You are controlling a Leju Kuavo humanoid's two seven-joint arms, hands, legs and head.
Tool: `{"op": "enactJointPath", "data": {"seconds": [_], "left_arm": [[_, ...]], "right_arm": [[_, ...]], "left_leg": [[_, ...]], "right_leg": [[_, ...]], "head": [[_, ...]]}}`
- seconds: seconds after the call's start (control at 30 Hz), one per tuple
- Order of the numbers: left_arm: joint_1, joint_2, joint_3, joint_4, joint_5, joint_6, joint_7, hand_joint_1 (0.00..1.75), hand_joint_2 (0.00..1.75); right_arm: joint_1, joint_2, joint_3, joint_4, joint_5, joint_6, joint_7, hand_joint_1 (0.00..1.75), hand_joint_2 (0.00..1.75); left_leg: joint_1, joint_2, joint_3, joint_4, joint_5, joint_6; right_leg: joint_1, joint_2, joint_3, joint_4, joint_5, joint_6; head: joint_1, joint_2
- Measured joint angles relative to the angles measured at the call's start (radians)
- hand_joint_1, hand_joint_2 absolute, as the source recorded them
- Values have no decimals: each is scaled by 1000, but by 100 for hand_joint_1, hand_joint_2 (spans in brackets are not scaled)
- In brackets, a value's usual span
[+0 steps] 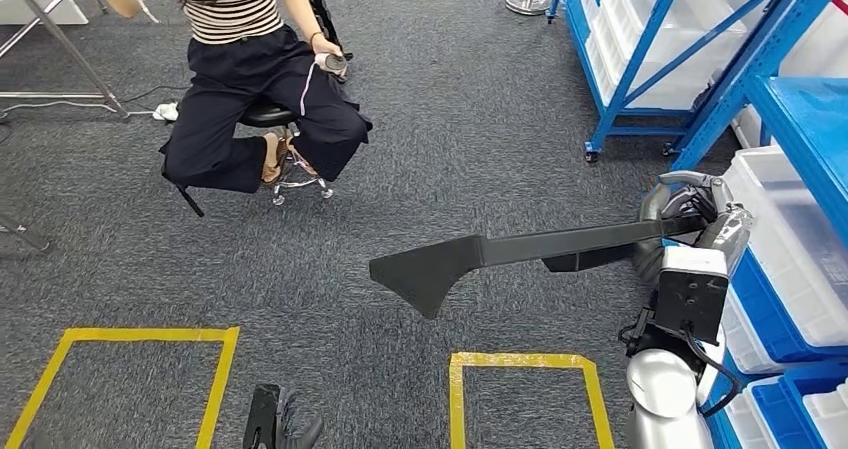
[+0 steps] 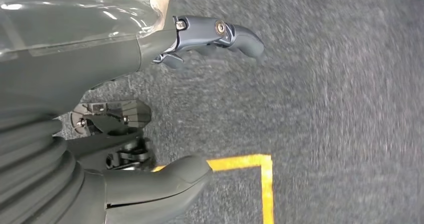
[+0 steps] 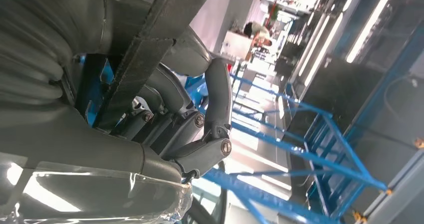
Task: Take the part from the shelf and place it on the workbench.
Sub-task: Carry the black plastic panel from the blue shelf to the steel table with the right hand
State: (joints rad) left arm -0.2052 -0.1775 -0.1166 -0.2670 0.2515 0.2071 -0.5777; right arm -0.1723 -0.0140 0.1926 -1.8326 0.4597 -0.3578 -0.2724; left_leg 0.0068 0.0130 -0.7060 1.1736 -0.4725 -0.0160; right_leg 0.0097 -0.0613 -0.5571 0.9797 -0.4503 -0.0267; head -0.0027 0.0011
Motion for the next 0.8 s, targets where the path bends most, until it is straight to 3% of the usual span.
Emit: {"op": "enactJointPath", "data": {"seconds": [0.07,0.1,0.2,0.27,0.33,0.37,0.4,0.43,0.47,0.5,0.57,0.6,0.63,0.7,0.73,0.8], "left_arm": [[-1,2,3,-2,0,0,-1,0,175],[-1,2,4,-4,1,0,-2,0,175],[1,4,5,-5,1,0,-3,0,175],[0,3,6,-6,1,0,-5,0,175],[-1,3,6,-6,-1,0,-7,0,175],[-1,2,6,-6,-2,0,-8,0,175],[-1,2,6,-6,-4,-1,-8,0,175],[-1,2,6,-6,-7,-1,-8,0,175],[0,2,6,-7,-11,-2,-7,0,175],[0,2,6,-7,-17,-2,-6,0,175],[-2,-1,6,-11,-31,-2,-3,0,175],[-4,-3,6,-13,-37,-2,-2,0,175],[-4,-4,6,-15,-43,-1,0,0,175],[-2,-6,5,-16,-51,0,5,0,175],[0,-7,5,-16,-53,1,7,0,175],[0,-7,5,-16,-54,2,8,0,175]], "right_arm": [[-1,0,0,0,-1,0,0,175,175],[-1,0,0,0,-1,0,0,175,175],[-1,2,0,0,-5,0,-1,175,175],[-1,3,-2,-2,-13,0,-3,175,175],[1,2,-6,-3,-19,0,-5,175,175],[4,0,-9,-4,-21,0,-6,175,175],[8,-2,-13,-4,-23,0,-6,175,175],[13,-4,-17,-5,-25,0,-6,175,175],[18,-7,-22,-7,-26,0,-6,175,175],[24,-9,-26,-12,-26,-1,-6,175,175],[38,-14,-38,-27,-25,-5,-6,175,175],[48,-17,-44,-36,-25,-6,-6,175,175],[58,-20,-50,-42,-27,-6,-7,175,175],[75,-26,-60,-50,-39,-4,-11,175,175],[79,-29,-63,-51,-48,-1,-16,175,175],[83,-35,-69,-52,-68,5,-30,175,175]], "left_leg": [[-4,27,76,-131,41,7],[-8,33,95,-164,48,14],[-12,12,97,-180,56,35],[-6,-5,99,-189,64,48],[-3,-22,98,-194,70,58],[-3,-33,96,-194,72,60],[-3,-44,95,-194,73,61],[-3,-55,94,-194,74,61],[-3,-68,95,-194,75,60],[-3,-80,96,-193,75,59],[-3,-104,93,-188,76,53],[-3,-114,88,-186,78,48],[-3,-124,83,-184,81,43],[0,-141,74,-184,85,30],[0,-134,68,-178,80,26],[-2,-84,35,-115,36,18]], "right_leg": [[4,-17,-1,1,-3,5],[6,-24,-1,2,-4,9],[7,-44,-5,5,-6,19],[1,-16,-23,41,-32,23],[-7,35,-77,164,-88,23],[-11,50,-111,241,-116,23],[-14,55,-137,297,-133,27],[-17,57,-146,317,-135,33],[-20,59,-134,293,-119,43],[-25,65,-102,228,-90,53],[-36,101,-28,79,-37,67],[-38,117,-6,34,-23,69],[-38,126,3,18,-20,68],[-36,110,3,18,-16,61],[-36,100,3,16,-13,56],[-36,78,2,12,-8,43]], "head": [[0,0],[0,0],[0,0],[4,0],[9,0],[10,0],[10,0],[10,0],[10,0],[10,0],[10,0],[10,0],[10,0],[9,0],[8,0],[2,0]]}}
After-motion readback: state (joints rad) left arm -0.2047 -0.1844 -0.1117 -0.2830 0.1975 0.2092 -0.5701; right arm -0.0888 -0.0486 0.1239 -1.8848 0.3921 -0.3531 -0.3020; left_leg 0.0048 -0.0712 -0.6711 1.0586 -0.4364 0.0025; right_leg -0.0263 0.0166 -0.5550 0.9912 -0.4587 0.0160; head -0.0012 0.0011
